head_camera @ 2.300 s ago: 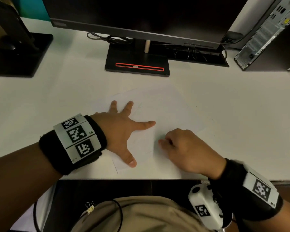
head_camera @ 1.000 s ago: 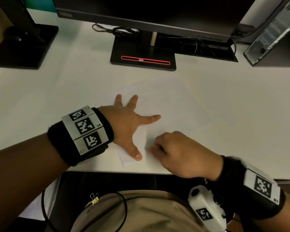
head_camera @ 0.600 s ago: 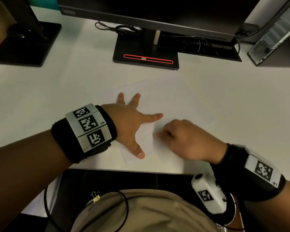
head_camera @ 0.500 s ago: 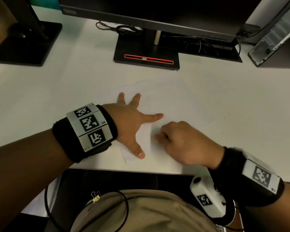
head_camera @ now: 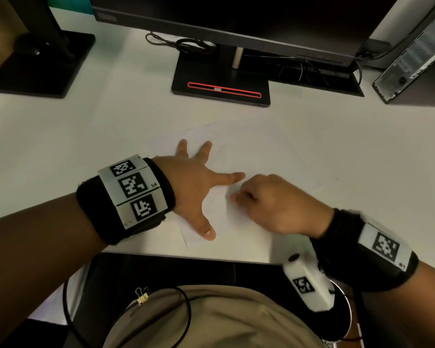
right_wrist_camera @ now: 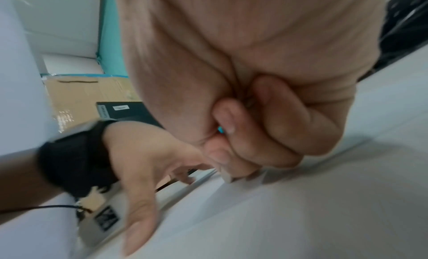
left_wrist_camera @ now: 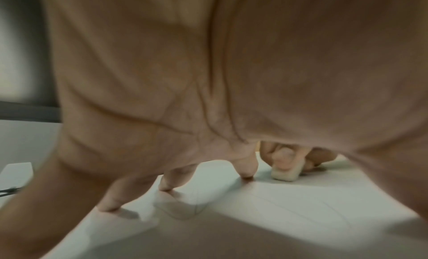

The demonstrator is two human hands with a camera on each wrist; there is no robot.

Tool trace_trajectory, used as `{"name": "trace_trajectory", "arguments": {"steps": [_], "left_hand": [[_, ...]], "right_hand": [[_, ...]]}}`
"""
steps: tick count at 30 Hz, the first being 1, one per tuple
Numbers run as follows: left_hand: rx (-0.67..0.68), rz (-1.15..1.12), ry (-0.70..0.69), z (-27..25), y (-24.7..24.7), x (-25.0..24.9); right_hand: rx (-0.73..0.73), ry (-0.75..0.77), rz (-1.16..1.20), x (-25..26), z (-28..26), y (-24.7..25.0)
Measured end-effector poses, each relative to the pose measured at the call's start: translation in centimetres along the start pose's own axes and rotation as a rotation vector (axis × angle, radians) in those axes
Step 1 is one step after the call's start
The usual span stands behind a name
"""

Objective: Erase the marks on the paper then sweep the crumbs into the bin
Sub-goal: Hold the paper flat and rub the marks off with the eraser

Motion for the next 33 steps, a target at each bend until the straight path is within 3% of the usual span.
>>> {"name": "trace_trajectory", "arguments": {"steps": [2, 6, 11, 15, 20, 24, 29, 33], "left_hand": [[-0.002, 0.0, 0.004, -0.1, 0.0, 0.0], [0.003, 0.009, 0.001, -0.2, -0.1, 0.0], [0.003, -0.002, 0.001, -0.4, 0.0, 0.0], [-0.002, 0.013, -0.003, -0.3, -0.1, 0.0], [0.0, 0.002, -0.005, -0.4, -0.1, 0.0], [-0.01, 0.013, 0.001, -0.4, -0.2, 0.1], [-0.012, 0.025, 0.017, -0.4, -0.1, 0.1], [-0.003, 0.019, 0.016, -0.3, -0.1, 0.0]], "right_hand": [[-0.034, 0.011, -0.004, -0.1, 0.0, 0.7], [0.106, 0.073, -0.024, 1.6, -0.4, -1.8], [-0.013, 0.016, 0.002, -0.5, 0.9, 1.2], [0.102, 0.086, -0.043, 1.6, 0.2, -1.5], [0.003, 0.025, 0.011, 0.2, 0.8, 1.0], [0.112, 0.082, -0.025, 1.2, 0.3, -1.4], [0.023, 0.028, -0.025, -0.5, -0.1, 0.0], [0.102, 0.098, -0.067, 0.9, -1.3, -2.3]]}}
Point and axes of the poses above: each hand's wrist, its own z-axis towards the middle knuckle, its own y-axis out of the back of the hand, x = y × z, the point moved 7 cm from there along z, towards the middle knuckle, and after that the axes turned 11 degrees about x, right-handed, at the moved point
